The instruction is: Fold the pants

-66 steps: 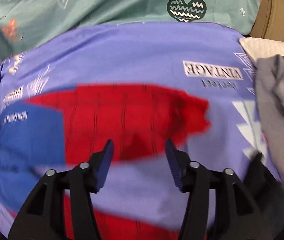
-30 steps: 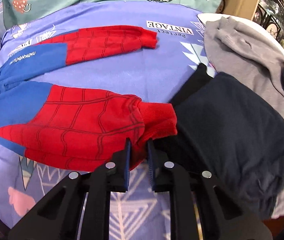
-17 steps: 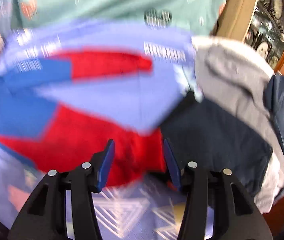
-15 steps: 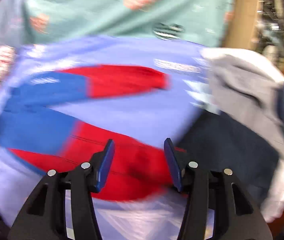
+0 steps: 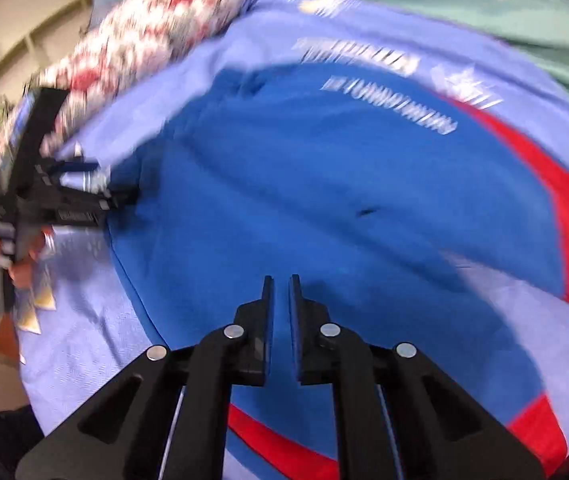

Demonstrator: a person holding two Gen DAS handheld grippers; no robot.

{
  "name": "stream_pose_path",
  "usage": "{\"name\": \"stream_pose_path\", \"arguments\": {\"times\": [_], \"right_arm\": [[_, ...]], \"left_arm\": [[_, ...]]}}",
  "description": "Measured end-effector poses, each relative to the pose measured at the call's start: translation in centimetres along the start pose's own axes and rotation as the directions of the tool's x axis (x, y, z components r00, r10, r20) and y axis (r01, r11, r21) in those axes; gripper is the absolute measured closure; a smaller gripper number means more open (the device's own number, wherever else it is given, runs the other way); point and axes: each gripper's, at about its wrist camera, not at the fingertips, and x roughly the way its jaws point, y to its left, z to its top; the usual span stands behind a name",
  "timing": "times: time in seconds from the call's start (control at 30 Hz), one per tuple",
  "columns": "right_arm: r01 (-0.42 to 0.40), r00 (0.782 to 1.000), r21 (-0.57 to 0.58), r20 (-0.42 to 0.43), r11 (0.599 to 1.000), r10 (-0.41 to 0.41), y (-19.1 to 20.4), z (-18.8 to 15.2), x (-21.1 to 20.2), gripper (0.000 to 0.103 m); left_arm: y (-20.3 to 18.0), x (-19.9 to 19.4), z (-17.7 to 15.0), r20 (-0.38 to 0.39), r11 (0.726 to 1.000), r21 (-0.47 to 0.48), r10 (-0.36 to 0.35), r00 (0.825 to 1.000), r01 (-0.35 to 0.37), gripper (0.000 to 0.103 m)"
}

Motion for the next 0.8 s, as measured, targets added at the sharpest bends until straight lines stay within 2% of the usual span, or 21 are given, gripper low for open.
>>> {"name": "stream_pose_path", "arguments": {"times": [0.07, 0.17, 0.27, 0.33, 0.43, 0.53, 0.6, 0.77, 0.8], "right_arm": [[-0.030, 0.998, -0.014, -0.052, 0.999, 0.029, 1.2, -0.8, 1.4, 0.094], [-0.116, 0.990, -0.033, -0.078, 0.993, 0.114, 1.9, -3.1, 0.0, 0.094], [-0.179, 0.977, -0.022, -0.122, 0.984, 0.175, 1.8, -5.8, -2.1, 0.094], [-0.194, 0.973, -0.019, -0.131, 0.981, 0.190, 1.7, -6.7, -2.8, 0.094], [-0.147, 0.987, -0.008, -0.060, 0.989, 0.146, 0.9, -5.5, -4.1, 0.094], [-0.121, 0.993, 0.059, 0.026, 0.991, 0.119, -0.2, -2.8, -3.9, 0.093], [-0.078, 0.996, 0.073, 0.046, 0.994, 0.075, -0.1, -1.1, -2.7, 0.093], [0.013, 1.000, 0.110, 0.020, 0.994, -0.015, -0.6, 0.6, 0.0, 0.085], [0.026, 1.000, 0.112, -0.010, 0.993, -0.025, -0.8, 0.2, 0.7, 0.083]], "left_arm": [[1.7, 0.4, -0.4, -0.027, 0.998, -0.045, -0.050, 0.998, 0.049, 0.002], [3.1, 0.0, -0.7, -0.049, 0.993, -0.076, -0.098, 0.994, 0.094, 0.003], [3.0, -2.5, -0.5, 0.010, 0.986, -0.068, -0.150, 0.989, 0.150, 0.006], [2.0, -4.7, -0.2, 0.084, 0.979, -0.032, -0.196, 0.977, 0.200, 0.004], [-1.3, -6.3, 0.7, 0.138, 0.968, 0.048, -0.249, 0.959, 0.245, 0.004], [-5.7, -5.4, 1.0, 0.120, 0.971, 0.109, -0.227, 0.966, 0.214, 0.004], [-7.5, -4.2, 1.2, 0.092, 0.967, 0.132, -0.231, 0.969, 0.218, 0.004], [-9.4, -0.8, 0.9, 0.005, 0.974, 0.129, -0.190, 0.982, 0.188, 0.004], [-9.5, -0.4, 0.6, -0.005, 0.974, 0.139, -0.178, 0.984, 0.177, 0.004]]}}
